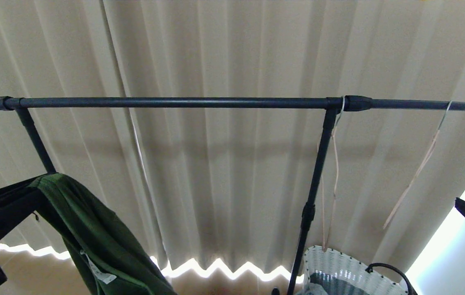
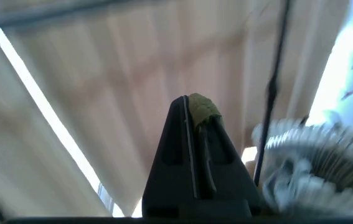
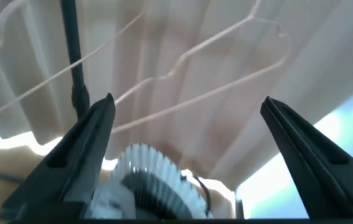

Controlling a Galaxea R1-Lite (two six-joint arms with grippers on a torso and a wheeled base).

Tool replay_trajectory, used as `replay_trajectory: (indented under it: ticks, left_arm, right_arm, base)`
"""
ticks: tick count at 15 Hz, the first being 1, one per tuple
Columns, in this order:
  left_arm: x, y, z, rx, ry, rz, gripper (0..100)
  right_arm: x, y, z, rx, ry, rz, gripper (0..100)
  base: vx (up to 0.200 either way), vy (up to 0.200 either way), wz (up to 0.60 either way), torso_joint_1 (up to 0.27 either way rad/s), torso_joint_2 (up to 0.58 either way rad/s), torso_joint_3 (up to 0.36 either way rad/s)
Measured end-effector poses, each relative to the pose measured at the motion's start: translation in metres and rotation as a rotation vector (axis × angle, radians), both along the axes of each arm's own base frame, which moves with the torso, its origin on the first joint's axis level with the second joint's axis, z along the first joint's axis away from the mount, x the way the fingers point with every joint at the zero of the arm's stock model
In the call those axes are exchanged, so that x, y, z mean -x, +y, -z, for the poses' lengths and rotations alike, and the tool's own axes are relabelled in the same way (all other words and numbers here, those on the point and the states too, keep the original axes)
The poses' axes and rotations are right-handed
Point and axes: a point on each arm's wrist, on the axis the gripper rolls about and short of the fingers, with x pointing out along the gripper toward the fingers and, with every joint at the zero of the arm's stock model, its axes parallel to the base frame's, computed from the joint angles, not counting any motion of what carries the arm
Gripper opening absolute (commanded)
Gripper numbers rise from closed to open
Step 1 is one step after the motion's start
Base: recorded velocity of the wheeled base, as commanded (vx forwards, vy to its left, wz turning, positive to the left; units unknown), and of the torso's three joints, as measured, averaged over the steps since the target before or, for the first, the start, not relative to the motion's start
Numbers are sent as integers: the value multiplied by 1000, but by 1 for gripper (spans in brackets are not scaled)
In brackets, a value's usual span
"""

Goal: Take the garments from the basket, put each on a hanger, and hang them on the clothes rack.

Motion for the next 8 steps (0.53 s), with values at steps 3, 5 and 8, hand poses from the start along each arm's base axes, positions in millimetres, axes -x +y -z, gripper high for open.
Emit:
replay_trajectory:
  ticks: [3,5,8]
  left_arm:
    - [-11,-4,-6,1,-7,21,0]
    - [-20,-8,-4,-2,4,22,0]
    - [-27,-9,4,-18,46,11,0]
  right_arm:
    - [-2,-1,-24,-4,21,6,100]
    - [-14,0,-27,-2,47,9,100]
    - [-39,1,-19,1,133,14,100]
  base:
    - [0,0,0,0,0,0]
    - [0,0,0,0,0,0]
    - [0,0,0,0,0,0]
